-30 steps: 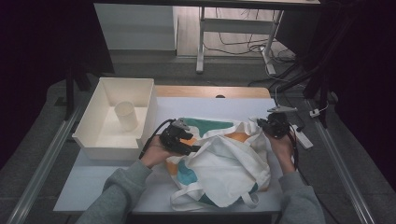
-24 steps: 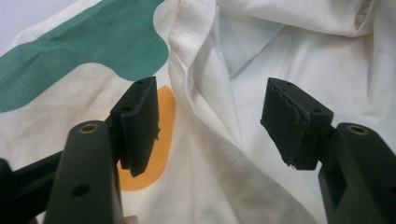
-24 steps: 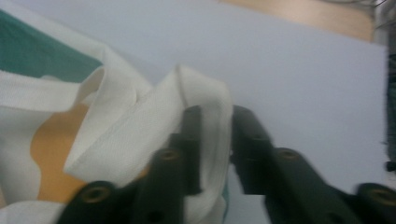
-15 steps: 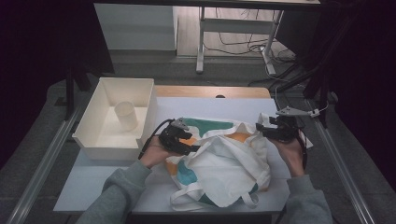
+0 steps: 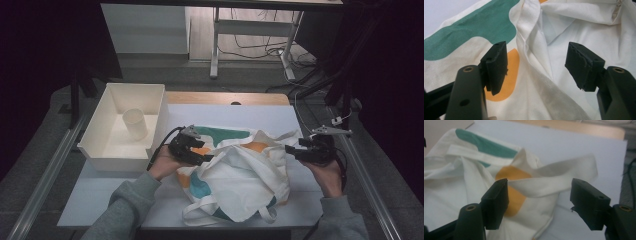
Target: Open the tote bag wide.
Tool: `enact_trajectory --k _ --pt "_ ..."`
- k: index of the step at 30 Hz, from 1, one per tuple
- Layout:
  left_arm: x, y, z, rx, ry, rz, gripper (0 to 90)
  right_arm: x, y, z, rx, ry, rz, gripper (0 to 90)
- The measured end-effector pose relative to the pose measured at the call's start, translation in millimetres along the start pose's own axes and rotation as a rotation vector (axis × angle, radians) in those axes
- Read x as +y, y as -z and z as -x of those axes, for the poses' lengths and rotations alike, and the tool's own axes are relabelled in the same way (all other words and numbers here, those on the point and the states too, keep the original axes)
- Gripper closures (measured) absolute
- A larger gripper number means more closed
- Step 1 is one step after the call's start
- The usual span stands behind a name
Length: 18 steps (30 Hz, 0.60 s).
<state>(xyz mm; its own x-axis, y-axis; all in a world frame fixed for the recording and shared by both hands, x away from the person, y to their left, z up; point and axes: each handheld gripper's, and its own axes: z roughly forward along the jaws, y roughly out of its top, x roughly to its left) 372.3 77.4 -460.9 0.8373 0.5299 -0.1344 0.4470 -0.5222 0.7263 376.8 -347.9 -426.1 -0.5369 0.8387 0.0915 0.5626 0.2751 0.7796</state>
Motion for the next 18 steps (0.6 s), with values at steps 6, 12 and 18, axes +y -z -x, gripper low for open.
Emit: enact_trajectory --k 6,12,18 --pt "-0.6 0.7 -1.0 0.001 0.004 0.002 34.3 -18.1 -1.7 13.8 -0.011 -0.034 -0.052 24.5" --pt "-1.0 2.4 -2.0 0.002 0.007 0.006 34.3 -30.9 14.9 13.5 -0.008 -0.032 -0.017 25.9" --pt "-0.7 6.7 0.1 0.007 0.004 0.015 34.2 -34.5 21.1 -8.5 0.045 0.043 0.024 27.2"
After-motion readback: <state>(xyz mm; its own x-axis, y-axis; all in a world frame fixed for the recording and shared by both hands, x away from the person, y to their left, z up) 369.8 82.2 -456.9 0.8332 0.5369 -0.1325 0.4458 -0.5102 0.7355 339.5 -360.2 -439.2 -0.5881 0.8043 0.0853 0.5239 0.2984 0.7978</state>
